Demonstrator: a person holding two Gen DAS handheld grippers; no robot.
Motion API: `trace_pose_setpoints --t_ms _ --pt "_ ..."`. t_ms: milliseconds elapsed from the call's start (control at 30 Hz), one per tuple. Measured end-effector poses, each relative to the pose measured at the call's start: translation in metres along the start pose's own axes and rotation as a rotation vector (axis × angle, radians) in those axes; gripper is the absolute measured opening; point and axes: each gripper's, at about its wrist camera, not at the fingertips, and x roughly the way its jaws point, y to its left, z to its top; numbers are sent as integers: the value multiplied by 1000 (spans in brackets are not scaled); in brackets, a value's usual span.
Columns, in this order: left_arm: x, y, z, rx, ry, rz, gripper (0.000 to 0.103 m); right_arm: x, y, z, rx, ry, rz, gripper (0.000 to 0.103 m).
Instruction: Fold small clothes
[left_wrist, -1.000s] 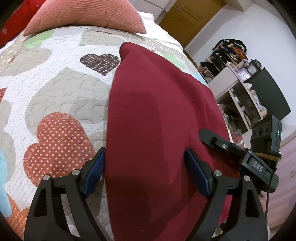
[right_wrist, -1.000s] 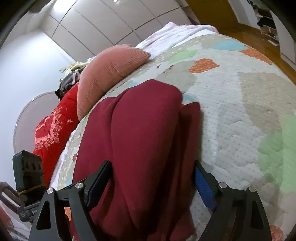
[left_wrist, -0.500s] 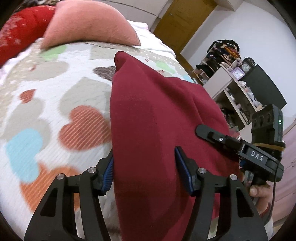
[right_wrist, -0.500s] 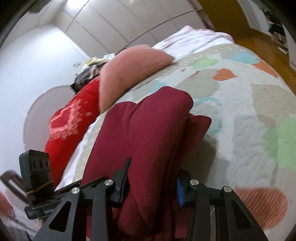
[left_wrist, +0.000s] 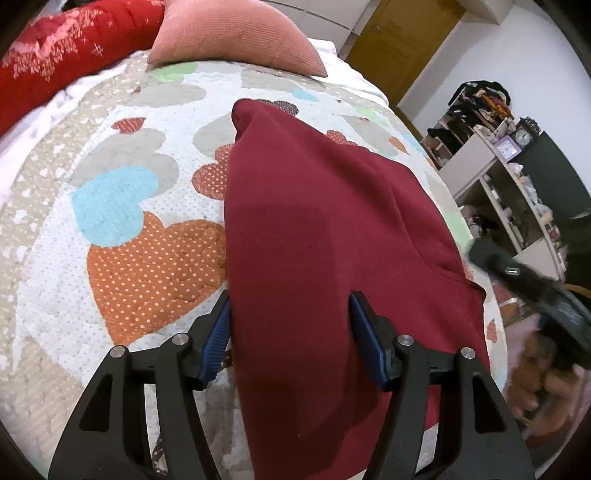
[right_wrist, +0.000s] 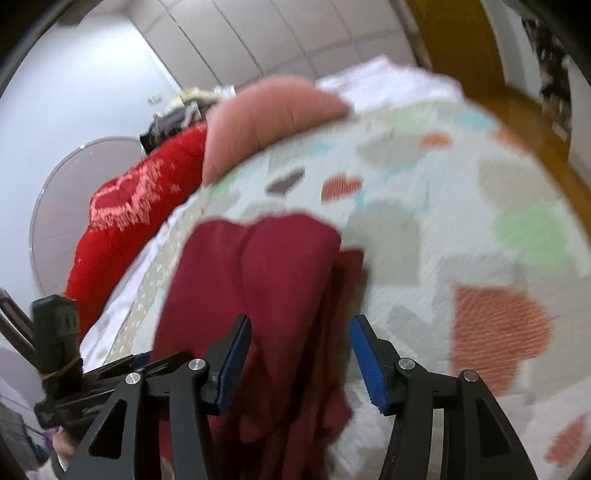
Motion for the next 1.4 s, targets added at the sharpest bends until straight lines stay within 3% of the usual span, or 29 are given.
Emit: trace_pose_setpoints --t_ms 133,267,433,600,700,900,1400 --pt "-4 -6 -4 16 -31 54 62 -20 40 -2 -173 -27 -9 44" --pt "-16 -9 -5 38 -79 104 63 -3 65 -15 -296 21 -75 39" --pt "-26 -14 -6 67 -119 149 65 27 43 -42 -263 99 -215 40" --pt "-32 -21 -10 92 -132 176 65 2 48 -41 -238 53 -198 40" --pt "-38 -27 -12 108 -154 197 65 -16 57 -40 -235 -2 -219 48" --pt "-49 -31 -17 105 -184 238 65 -33 71 -42 -205 -64 -271 49" --pt "-56 -35 -23 110 -205 265 65 -35 73 -46 -187 -59 -284 50"
